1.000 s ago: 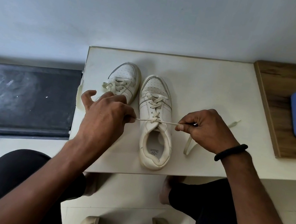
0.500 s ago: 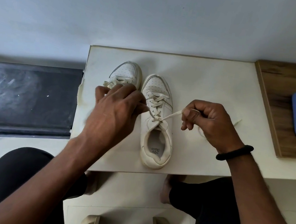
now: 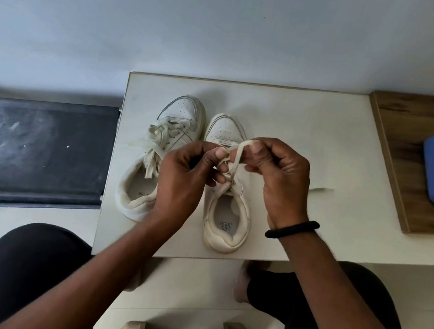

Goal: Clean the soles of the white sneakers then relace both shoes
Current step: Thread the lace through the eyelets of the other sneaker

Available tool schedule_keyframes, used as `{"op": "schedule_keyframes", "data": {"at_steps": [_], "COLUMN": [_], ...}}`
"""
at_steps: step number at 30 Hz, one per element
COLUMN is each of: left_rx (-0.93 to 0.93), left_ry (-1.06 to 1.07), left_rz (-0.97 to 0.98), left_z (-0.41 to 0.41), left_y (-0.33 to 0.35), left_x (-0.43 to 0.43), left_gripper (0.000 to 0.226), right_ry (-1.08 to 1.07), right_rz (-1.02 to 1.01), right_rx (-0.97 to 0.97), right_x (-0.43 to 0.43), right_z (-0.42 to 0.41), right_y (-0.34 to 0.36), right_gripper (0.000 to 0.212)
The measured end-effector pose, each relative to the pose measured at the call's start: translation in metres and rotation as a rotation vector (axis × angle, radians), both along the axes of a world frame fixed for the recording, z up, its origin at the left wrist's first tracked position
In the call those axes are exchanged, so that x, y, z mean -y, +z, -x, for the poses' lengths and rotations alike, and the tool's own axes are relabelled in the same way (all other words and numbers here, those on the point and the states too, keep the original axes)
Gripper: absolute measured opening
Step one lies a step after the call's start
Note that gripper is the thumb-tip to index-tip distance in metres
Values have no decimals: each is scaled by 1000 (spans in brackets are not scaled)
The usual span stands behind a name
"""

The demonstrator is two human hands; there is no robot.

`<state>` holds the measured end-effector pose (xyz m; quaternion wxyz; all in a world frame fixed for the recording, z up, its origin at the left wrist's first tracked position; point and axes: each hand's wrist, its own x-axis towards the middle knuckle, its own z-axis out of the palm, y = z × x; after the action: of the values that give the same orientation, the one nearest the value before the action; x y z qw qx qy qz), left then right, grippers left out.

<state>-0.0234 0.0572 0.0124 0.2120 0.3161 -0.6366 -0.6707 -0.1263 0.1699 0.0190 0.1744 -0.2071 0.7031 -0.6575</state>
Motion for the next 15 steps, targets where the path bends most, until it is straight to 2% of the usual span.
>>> {"op": "schedule_keyframes", "data": {"at_steps": [3,7,11,13,15], "left_rx": [11,65,104,107,94], "left_ry": [6,-126,-184,-132,-82], "left_rz": [-6,21,57,115,88], "left_z": [-1,-2,-1,-1,-3], "left_y": [-6,-5,-1,-2,-1], "left_x": [-1,2,7,11,14], "left_gripper": [16,20,31,26,19], "right_ry": [-46,-88,-80,-66,-42], "right_rz": [94,177,200,222,229], "right_rx": [349,633,692,706,706], "right_x": [2,3,4,4,2], "right_z": [1,4,1,4,8], "right_y": [3,1,-1,-1,-2], "right_gripper": [18,13,18,20,22]}}
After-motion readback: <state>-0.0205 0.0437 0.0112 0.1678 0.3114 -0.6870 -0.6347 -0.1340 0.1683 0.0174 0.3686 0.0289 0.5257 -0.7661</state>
